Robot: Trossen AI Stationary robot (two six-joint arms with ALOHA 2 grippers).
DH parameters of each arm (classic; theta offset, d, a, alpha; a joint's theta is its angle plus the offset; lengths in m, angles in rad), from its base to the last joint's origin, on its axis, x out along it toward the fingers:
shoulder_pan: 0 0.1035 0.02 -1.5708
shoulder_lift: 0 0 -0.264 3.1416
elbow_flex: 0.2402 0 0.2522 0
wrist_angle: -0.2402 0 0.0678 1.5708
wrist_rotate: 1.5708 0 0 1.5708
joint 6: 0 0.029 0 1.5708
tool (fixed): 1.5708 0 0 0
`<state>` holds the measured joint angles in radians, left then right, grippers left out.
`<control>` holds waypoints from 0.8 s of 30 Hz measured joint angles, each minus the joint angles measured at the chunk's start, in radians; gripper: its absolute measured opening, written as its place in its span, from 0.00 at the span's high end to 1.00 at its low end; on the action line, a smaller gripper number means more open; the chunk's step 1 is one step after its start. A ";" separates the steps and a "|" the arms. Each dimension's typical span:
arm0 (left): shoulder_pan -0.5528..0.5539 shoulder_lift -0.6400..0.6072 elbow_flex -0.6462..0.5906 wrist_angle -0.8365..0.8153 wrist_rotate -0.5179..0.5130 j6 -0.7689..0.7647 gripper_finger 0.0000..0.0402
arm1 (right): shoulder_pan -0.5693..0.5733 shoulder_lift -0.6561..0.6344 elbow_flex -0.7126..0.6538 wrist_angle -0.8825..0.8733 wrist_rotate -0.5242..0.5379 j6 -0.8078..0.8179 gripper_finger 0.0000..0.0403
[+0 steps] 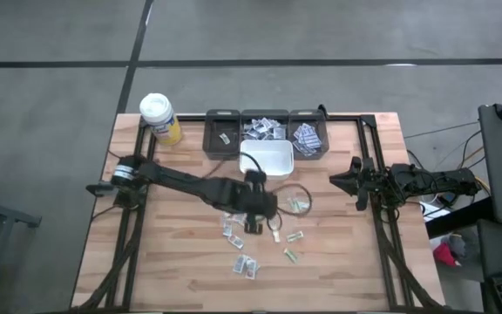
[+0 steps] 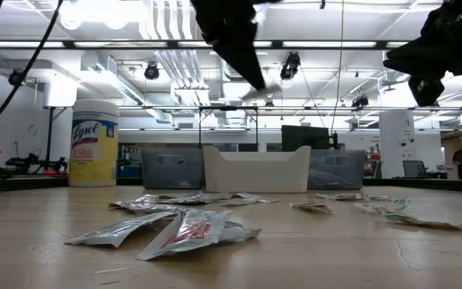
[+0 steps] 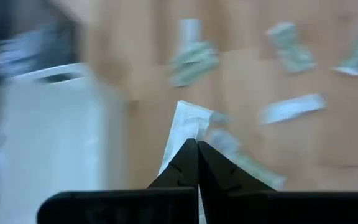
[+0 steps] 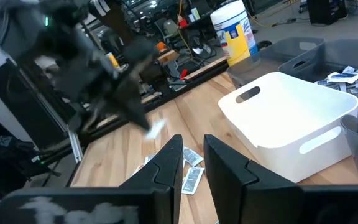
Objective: Pick & Place First Aid Supplies
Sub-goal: Put the green bandage pack into the left black bin
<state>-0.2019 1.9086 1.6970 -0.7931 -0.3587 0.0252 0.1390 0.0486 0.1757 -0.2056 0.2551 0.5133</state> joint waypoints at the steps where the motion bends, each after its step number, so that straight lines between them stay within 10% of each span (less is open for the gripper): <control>1: 0.007 -0.016 0.000 -0.018 -0.034 0.000 1.00 | 0.000 0.000 0.000 0.000 0.000 0.000 0.84; 11: 0.129 -0.099 -0.001 -0.202 -0.335 0.062 1.00 | 0.000 0.000 0.000 0.001 0.002 0.000 0.84; 24: 0.503 -0.093 -0.057 -0.244 -0.270 0.002 1.00 | 0.000 -0.001 0.000 -0.001 0.003 0.000 0.84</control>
<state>0.3014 1.8153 1.6397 -1.0370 -0.6285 0.0271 0.1390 0.0479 0.1757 -0.2066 0.2581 0.5133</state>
